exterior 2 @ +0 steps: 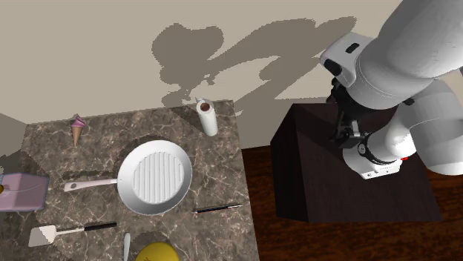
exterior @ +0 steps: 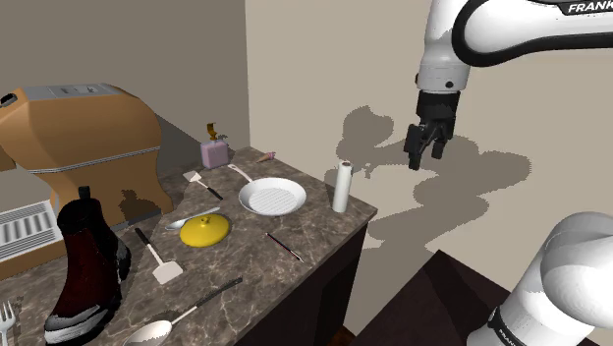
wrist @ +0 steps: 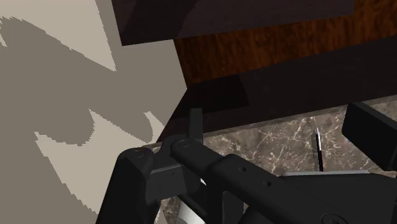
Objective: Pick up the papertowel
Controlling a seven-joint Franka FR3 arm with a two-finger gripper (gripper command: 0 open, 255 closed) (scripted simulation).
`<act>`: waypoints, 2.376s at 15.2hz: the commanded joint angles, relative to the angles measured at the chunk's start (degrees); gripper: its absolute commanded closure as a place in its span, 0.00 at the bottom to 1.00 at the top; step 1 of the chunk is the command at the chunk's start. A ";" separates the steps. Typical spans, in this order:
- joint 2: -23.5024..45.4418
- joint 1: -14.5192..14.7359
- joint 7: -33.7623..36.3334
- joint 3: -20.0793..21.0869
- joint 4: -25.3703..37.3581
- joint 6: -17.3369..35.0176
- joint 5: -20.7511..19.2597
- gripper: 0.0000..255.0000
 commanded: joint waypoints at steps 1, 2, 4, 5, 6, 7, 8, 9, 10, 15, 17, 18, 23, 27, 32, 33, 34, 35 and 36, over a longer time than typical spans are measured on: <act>0.00 0.00 0.00 0.00 0.00 0.00 0.00 0.00; 1.86 -0.31 -0.39 -0.50 0.33 1.67 -0.22 0.00; 5.70 -0.88 -1.17 -1.48 1.23 4.88 -0.57 0.00; 7.67 -1.14 -1.56 -1.95 1.80 6.42 -0.71 0.00; 9.67 -1.39 -1.94 -2.43 2.45 7.90 -0.82 0.00; 11.70 -1.61 -2.33 -2.90 3.18 9.33 -0.90 0.00; 13.74 -1.84 -2.73 -3.35 3.98 10.71 -0.94 0.00; 15.81 -2.05 -3.14 -3.79 4.86 12.02 -0.94 0.00; 17.90 -2.25 -3.55 -4.21 5.82 13.27 -0.91 0.00; 28.49 -3.13 -5.76 -6.20 11.70 18.55 -0.21 0.00; 32.78 -3.45 -6.72 -6.89 14.56 20.18 0.34 0.00; 34.94 -3.62 -7.21 -7.21 16.10 20.89 0.67 0.00; 45.83 -4.60 -9.73 -8.48 24.92 23.31 2.78 0.00; 54.73 -5.71 -11.65 -9.01 33.45 23.87 4.80 0.00; 64.25 -7.21 -13.27 -9.06 43.88 23.09 6.86 0.00; 64.50 -7.22 -13.32 -9.04 43.46 23.75 6.90 0.00; 64.76 -7.23 -13.37 -9.02 43.06 24.41 6.94 0.00; 65.03 -7.23 -13.43 -9.00 42.68 25.07 6.99 0.00; 65.32 -7.24 -13.48 -8.98 42.31 25.72 7.04 0.00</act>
